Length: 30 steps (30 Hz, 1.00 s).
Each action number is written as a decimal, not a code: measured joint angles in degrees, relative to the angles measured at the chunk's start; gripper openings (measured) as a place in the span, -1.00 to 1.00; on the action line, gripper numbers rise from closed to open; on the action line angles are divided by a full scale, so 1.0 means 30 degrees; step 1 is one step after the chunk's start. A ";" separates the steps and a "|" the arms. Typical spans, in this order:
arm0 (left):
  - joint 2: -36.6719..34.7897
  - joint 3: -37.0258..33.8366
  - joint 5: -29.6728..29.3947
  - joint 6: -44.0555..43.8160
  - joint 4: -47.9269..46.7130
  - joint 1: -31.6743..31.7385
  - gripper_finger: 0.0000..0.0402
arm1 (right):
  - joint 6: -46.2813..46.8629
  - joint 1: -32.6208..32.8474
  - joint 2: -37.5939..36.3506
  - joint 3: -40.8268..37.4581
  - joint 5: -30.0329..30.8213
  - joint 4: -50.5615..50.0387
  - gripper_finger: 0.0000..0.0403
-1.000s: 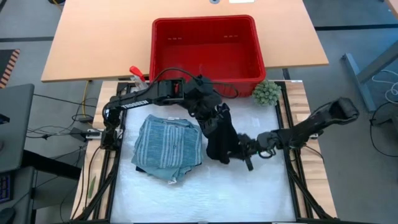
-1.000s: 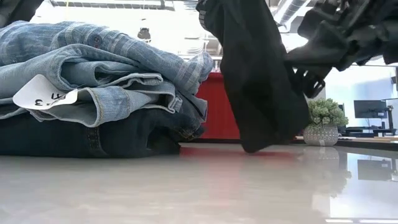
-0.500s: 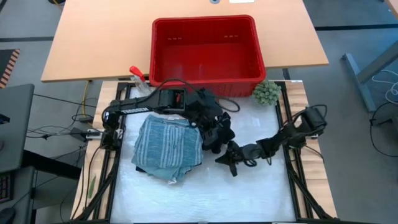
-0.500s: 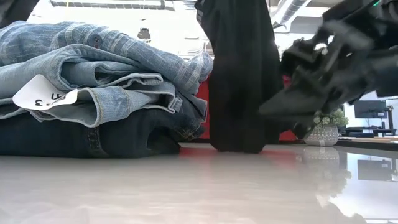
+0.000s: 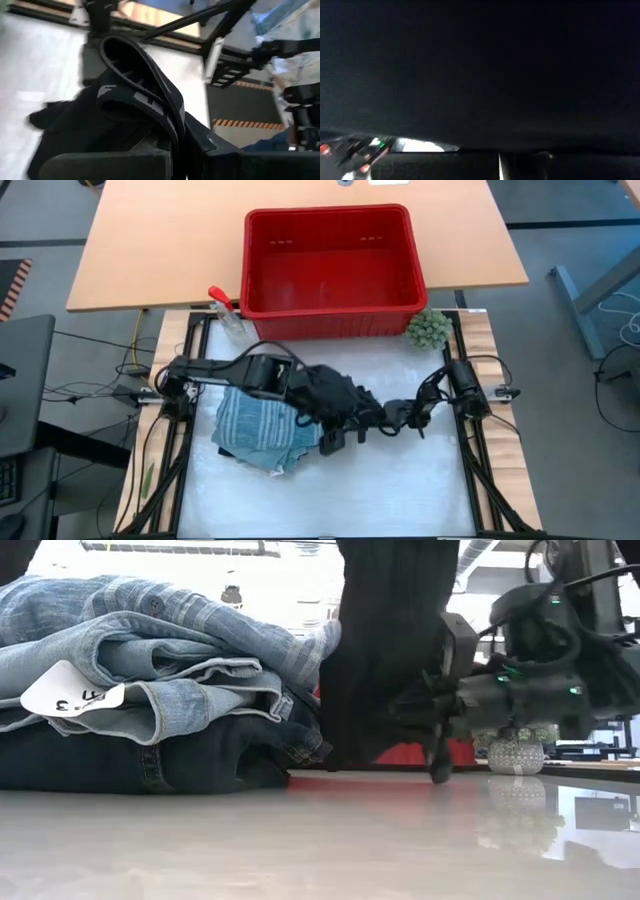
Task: Fold Laundry from Bin
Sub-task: Fold the black underwear
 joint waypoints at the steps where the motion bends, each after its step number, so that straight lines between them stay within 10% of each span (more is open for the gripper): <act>1: 0.0000 0.0003 -0.0003 -0.0218 0.0221 -0.0227 -1.00 | -0.0341 0.0014 0.0205 0.0209 -0.0450 0.0128 -0.91; 16: 0.0313 0.0747 -0.0022 -0.3144 0.0961 -0.1945 -1.00 | -0.6298 0.0316 -0.7726 0.1045 -0.1853 -0.1259 -0.91; 30: -0.0342 0.0707 -0.0350 -0.3643 -0.3423 -0.0872 -1.00 | -1.3962 0.2388 -1.0576 0.6113 -0.4661 -1.1631 -0.91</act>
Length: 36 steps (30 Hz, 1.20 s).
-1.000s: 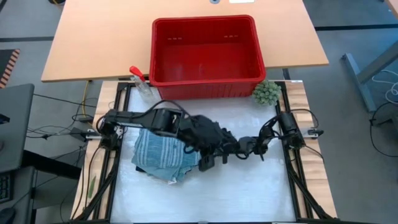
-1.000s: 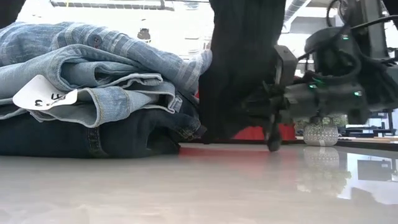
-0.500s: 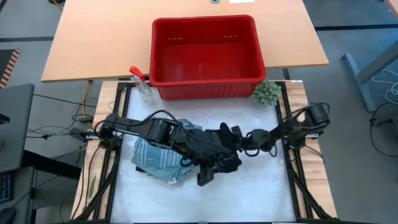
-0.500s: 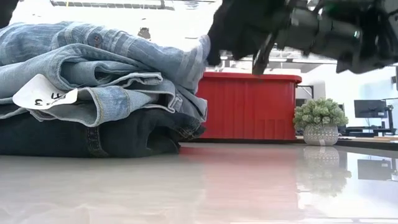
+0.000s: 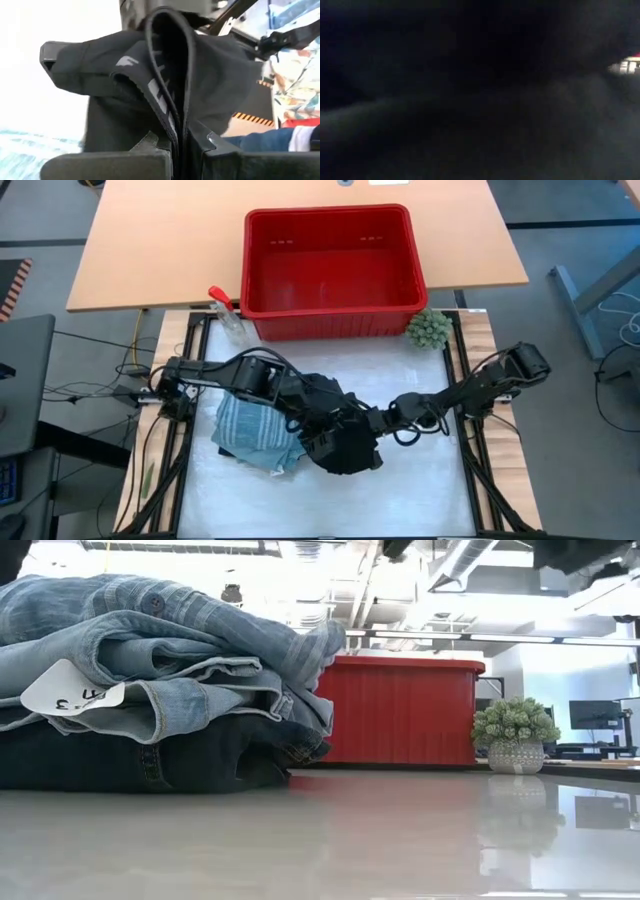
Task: Fold Laundry from Bin
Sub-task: Fold the black underwear
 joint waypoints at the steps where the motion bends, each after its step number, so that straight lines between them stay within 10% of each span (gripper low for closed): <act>1: 0.0000 0.0000 0.0006 0.0087 -0.0222 0.0036 -1.00 | -0.0099 0.0063 0.0030 0.0286 -0.0017 -0.0117 -0.91; 11: -0.0007 0.0007 0.0111 0.1898 -0.0358 0.0346 -0.81 | -0.0380 0.0131 0.0054 0.1302 -0.1294 -0.0347 -0.91; 28: 0.0036 -0.0177 -0.0482 0.2642 -0.0831 0.0311 0.28 | -0.0695 0.0800 0.0048 0.1323 -0.1361 -0.0099 -0.91; 36: 0.0036 -0.1632 0.2048 0.2357 0.1113 0.0781 0.38 | -0.1186 0.1011 -0.0109 0.1505 -0.1945 0.0268 -0.91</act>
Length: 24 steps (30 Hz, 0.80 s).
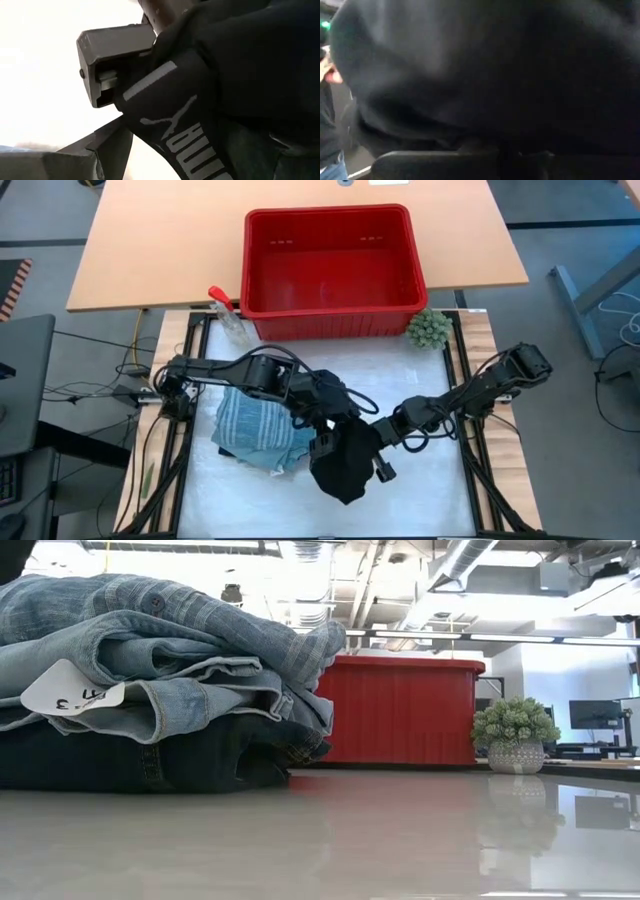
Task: Fold Laundry from Bin
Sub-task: Fold the black underwear
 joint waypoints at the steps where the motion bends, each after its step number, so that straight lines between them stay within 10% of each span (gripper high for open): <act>1: 0.0000 -0.0004 0.0293 0.0000 0.0013 0.0027 0.38 | -0.0162 0.0048 -0.0056 0.0000 0.0012 -0.0203 -0.91; 24: 0.0477 -0.0043 0.4000 -0.0755 0.0931 -0.0386 0.38 | -0.1409 0.0247 -0.0773 -0.0015 0.0344 -0.1679 -0.91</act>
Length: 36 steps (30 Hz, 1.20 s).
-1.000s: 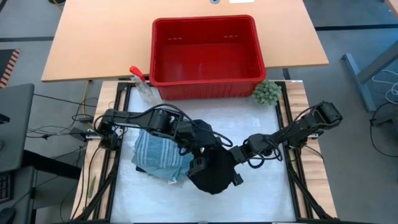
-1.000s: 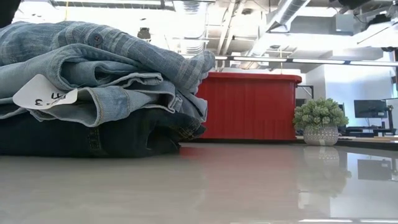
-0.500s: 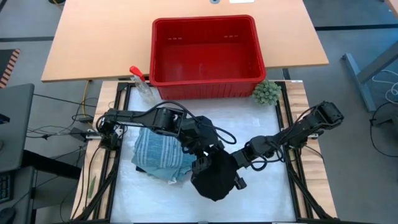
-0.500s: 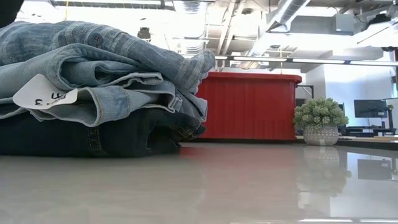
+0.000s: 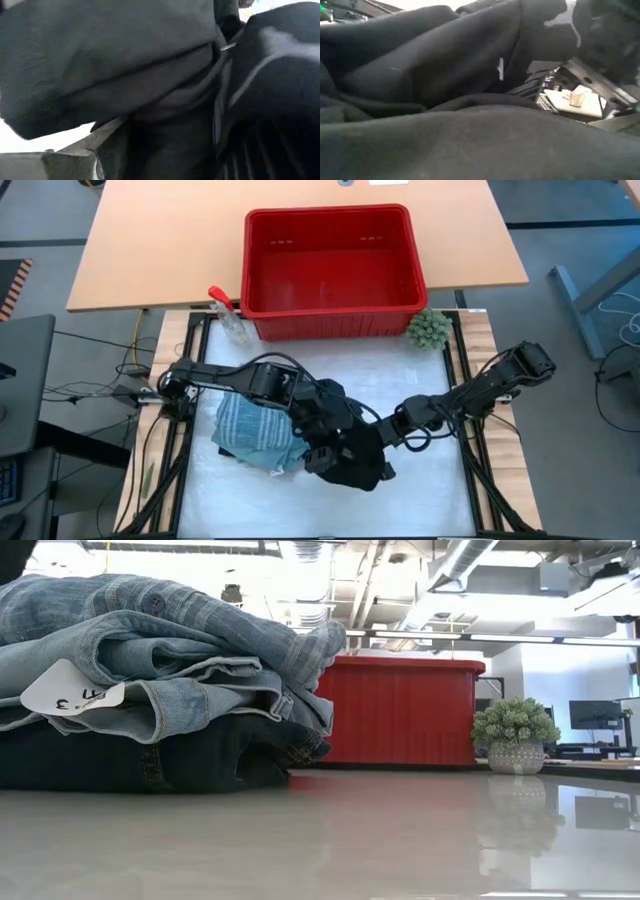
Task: Fold Laundry from Bin
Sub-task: Fold the black underwear, then stack the black underwear on top of the light blue polo shirt
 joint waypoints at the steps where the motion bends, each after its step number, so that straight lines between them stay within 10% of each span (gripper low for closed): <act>1: 0.0082 -0.0008 -0.0156 -0.0101 0.0144 0.0017 0.38 | 0.0000 -0.0007 -0.0114 0.0000 -0.0007 -0.0087 -0.91; 10: 0.0164 -0.0256 0.0166 -0.0148 0.1229 0.0296 0.26 | -0.0087 0.0229 -0.0971 0.0000 -0.0028 -0.1201 -0.91; 20: 0.0164 -0.0292 0.1838 -0.0110 0.1564 0.0302 -0.90 | 0.0102 0.0408 -0.1538 0.0000 -0.0269 -0.2465 -0.91; 36: -0.1074 0.1646 0.1146 -0.3741 -0.3893 0.0892 -0.90 | 0.3954 -0.0510 -0.8375 0.0007 0.2507 -1.7625 -0.86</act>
